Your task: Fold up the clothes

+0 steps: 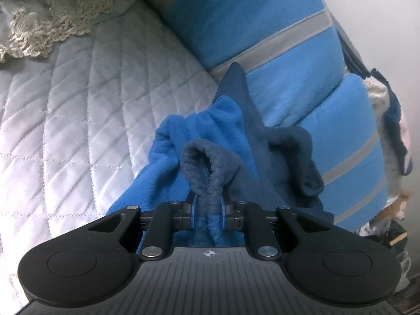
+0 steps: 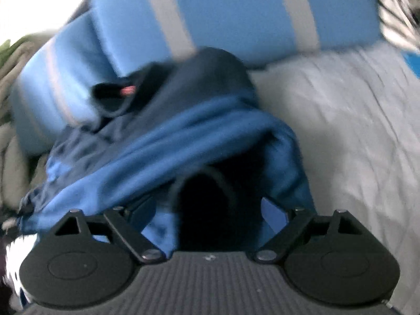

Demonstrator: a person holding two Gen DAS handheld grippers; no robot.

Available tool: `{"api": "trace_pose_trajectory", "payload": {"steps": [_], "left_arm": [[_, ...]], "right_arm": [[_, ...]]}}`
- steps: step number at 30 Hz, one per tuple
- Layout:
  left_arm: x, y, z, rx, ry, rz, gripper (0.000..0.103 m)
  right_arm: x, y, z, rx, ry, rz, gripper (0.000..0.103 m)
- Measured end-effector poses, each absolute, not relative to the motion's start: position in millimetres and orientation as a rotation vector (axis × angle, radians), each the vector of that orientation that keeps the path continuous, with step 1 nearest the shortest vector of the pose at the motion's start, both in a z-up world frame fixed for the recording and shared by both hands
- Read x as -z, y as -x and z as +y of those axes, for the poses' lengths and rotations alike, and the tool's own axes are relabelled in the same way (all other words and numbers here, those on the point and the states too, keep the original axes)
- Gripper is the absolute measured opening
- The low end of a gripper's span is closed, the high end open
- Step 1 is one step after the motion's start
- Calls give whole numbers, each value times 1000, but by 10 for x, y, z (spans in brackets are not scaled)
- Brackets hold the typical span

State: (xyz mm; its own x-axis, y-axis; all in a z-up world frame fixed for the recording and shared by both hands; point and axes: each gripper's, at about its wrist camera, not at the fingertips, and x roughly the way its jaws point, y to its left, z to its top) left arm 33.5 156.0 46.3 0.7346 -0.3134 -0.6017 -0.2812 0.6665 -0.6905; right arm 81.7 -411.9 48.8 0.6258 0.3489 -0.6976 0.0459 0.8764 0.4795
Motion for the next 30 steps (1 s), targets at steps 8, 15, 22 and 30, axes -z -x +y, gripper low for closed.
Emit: {"api": "trace_pose_trajectory", "payload": {"steps": [8, 15, 22, 30], "left_arm": [[-459, -348, 1563, 17, 882, 772, 16], [-494, -323, 1577, 43, 878, 742, 16], [-493, -343, 1584, 31, 851, 748, 16], [-299, -448, 1608, -16, 837, 881, 21]], "right_arm": [[-276, -767, -4284, -216, -808, 947, 27], [-181, -690, -4468, -140, -1018, 934, 14], [-213, -697, -4547, -100, -1040, 936, 14], [-177, -703, -4550, -35, -982, 958, 45]]}}
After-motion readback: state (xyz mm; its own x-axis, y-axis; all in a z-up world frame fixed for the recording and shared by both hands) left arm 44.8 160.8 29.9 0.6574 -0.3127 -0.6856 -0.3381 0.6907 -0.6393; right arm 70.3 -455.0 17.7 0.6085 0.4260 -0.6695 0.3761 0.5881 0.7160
